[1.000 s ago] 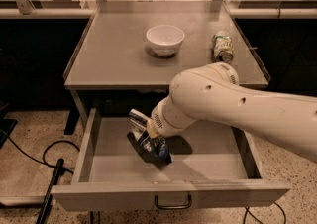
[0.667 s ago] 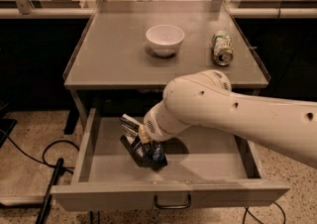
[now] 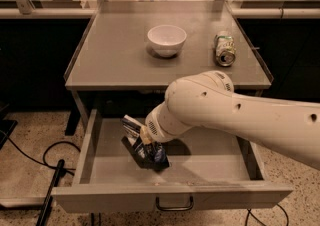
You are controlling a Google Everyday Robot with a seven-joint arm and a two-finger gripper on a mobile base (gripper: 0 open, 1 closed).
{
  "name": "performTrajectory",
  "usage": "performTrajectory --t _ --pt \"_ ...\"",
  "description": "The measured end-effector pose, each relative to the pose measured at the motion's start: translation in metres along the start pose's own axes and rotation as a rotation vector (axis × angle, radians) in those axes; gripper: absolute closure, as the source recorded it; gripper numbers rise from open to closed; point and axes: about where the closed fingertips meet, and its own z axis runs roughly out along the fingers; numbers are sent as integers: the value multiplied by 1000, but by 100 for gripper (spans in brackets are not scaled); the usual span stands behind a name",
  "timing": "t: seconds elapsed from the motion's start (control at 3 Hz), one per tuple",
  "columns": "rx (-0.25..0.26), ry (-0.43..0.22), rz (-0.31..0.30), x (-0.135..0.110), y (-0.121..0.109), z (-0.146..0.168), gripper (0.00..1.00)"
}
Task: Place blue chip bag into top drawer
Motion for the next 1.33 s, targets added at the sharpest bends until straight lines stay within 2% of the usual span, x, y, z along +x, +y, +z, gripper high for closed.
performTrajectory --t 1.0,1.33 --pt "0 0 0 0 0 0 12" --pt "0 0 0 0 0 0 0"
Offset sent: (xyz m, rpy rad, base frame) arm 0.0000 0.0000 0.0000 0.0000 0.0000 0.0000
